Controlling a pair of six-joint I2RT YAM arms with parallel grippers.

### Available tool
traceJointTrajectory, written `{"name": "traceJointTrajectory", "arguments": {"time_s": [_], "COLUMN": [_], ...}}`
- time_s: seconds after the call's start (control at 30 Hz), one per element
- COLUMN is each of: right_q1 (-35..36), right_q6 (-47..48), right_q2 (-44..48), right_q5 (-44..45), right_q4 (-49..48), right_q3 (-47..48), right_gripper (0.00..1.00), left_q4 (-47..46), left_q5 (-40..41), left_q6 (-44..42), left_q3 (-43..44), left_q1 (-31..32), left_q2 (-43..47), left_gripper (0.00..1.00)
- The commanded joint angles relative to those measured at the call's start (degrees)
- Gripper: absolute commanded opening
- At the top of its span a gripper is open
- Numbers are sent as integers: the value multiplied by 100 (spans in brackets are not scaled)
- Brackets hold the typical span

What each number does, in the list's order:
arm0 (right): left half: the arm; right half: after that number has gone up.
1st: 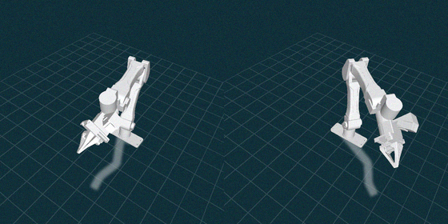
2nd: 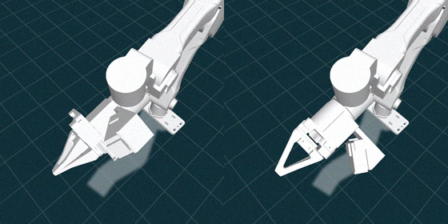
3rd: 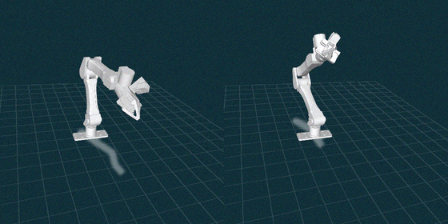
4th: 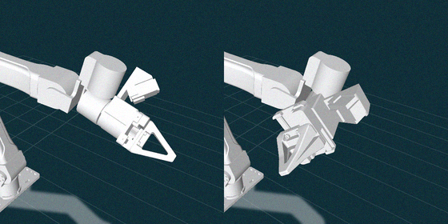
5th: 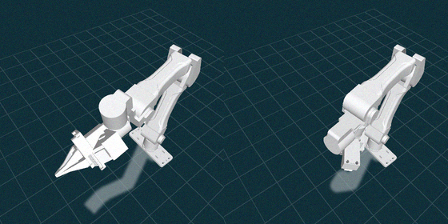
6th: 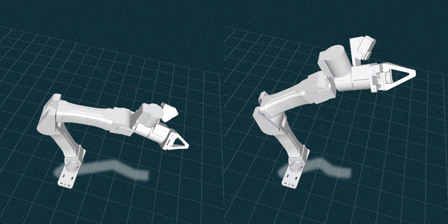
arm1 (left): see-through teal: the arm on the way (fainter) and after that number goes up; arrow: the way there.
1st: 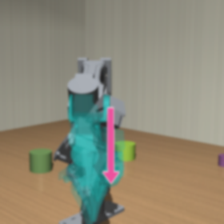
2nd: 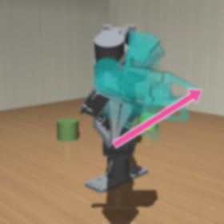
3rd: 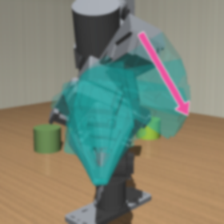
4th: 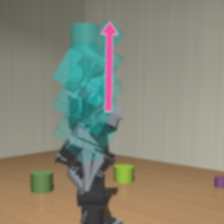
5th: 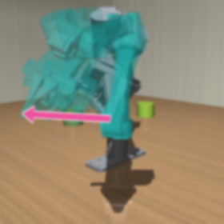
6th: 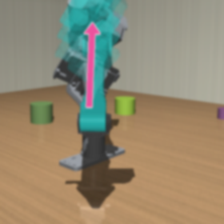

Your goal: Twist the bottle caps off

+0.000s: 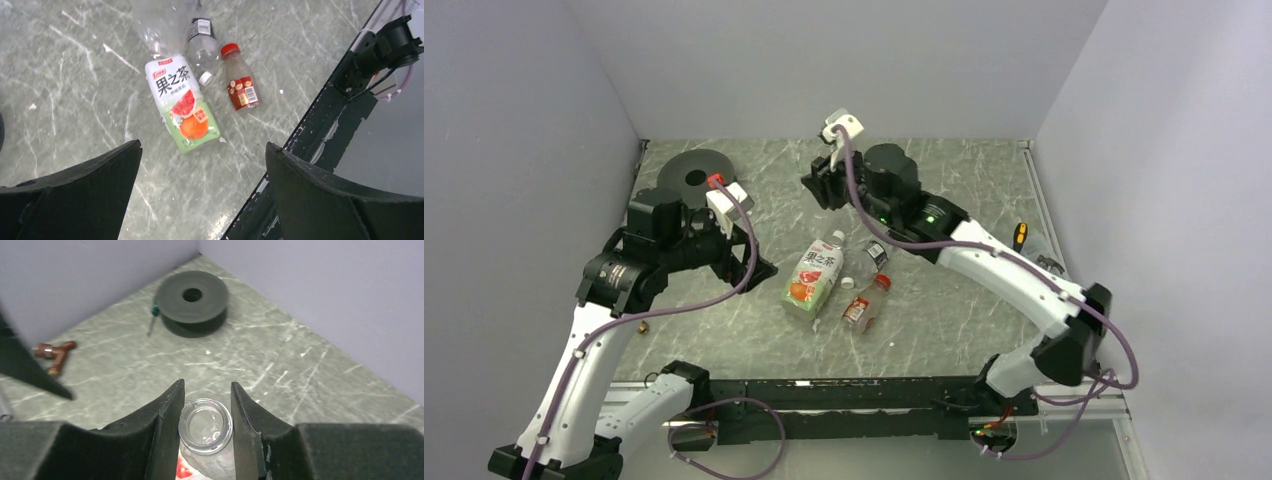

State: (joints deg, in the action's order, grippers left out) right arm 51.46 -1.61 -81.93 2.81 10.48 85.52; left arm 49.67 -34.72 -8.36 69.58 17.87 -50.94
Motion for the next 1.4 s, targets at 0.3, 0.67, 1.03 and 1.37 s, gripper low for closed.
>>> {"name": "traceJointTrajectory", "arguments": {"time_s": [0.3, 0.67, 1.03, 1.37], "right_q1": [-835, -1156, -1156, -1178], "right_q6": [554, -257, -277, -297], "right_q2": [-2223, -2889, -3064, -3057], "right_q5": [893, 713, 847, 856], "right_q4": [-1303, -1884, -2099, -2063], "right_q3": [738, 807, 458, 417], "right_gripper": [3, 2, 27, 41], "left_q4": [702, 728, 760, 770], "left_q5": [831, 827, 636, 519], "left_q6": [20, -76, -113, -135], "left_q3": [190, 337, 380, 445], "left_q1": [-3, -3, -3, -3], "left_q2": [56, 33, 15, 22], "left_gripper": [99, 99, 99, 99]}}
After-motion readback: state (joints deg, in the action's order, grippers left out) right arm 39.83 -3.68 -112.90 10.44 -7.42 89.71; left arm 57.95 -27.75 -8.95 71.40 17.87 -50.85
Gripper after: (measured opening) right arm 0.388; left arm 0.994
